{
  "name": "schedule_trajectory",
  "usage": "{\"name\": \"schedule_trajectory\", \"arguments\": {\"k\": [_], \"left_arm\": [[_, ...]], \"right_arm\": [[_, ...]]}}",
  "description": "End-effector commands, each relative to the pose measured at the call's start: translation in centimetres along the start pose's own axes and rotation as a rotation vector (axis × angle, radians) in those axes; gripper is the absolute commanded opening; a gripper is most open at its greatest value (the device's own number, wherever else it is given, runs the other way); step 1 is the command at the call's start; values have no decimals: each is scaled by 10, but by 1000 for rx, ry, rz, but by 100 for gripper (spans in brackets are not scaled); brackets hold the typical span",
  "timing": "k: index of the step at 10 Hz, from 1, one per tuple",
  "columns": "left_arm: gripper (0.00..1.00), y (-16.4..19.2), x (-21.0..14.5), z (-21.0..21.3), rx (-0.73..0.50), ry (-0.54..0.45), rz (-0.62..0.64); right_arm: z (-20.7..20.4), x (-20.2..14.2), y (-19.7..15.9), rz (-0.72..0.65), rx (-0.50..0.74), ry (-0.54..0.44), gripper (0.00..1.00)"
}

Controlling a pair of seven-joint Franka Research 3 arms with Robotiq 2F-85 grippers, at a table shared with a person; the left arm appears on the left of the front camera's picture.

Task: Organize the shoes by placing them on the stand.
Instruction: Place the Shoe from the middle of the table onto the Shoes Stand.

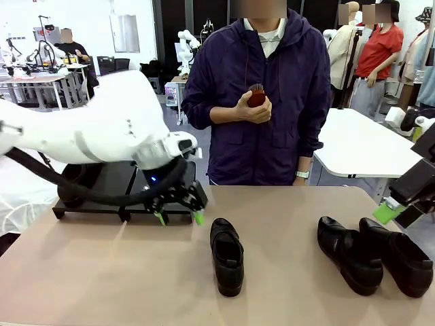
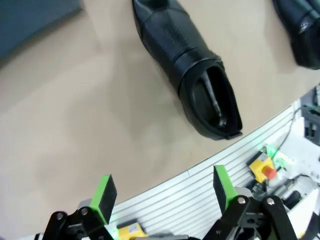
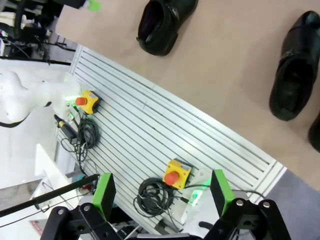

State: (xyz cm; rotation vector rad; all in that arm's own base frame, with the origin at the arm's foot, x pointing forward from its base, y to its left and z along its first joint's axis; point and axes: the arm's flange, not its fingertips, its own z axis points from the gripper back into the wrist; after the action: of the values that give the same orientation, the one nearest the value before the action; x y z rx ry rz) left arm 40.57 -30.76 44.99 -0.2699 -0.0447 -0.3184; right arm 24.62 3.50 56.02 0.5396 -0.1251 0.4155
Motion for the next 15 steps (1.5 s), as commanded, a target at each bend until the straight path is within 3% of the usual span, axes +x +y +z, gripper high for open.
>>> {"name": "schedule_trajectory", "arguments": {"k": [1, 2, 7, 8, 12, 15], "left_arm": [[100, -1, 12, 4, 3, -13, 67], [100, 0, 0, 0, 0, 0, 0], [100, -5, 5, -3, -5, 1, 17], [100, -15, 15, -23, -30, 24, 106], [100, -42, 31, -73, -30, 60, 237], [100, -49, 44, -101, 58, 45, 345]], "right_arm": [[4, 2, -2, 24, 21, 0, 100], [4, 2, -2, 24, 21, 0, 100], [4, 2, -2, 24, 21, 0, 100], [4, 2, -2, 24, 21, 0, 100], [4, 2, -2, 24, 21, 0, 100], [4, 2, -2, 24, 21, 0, 100]]}}
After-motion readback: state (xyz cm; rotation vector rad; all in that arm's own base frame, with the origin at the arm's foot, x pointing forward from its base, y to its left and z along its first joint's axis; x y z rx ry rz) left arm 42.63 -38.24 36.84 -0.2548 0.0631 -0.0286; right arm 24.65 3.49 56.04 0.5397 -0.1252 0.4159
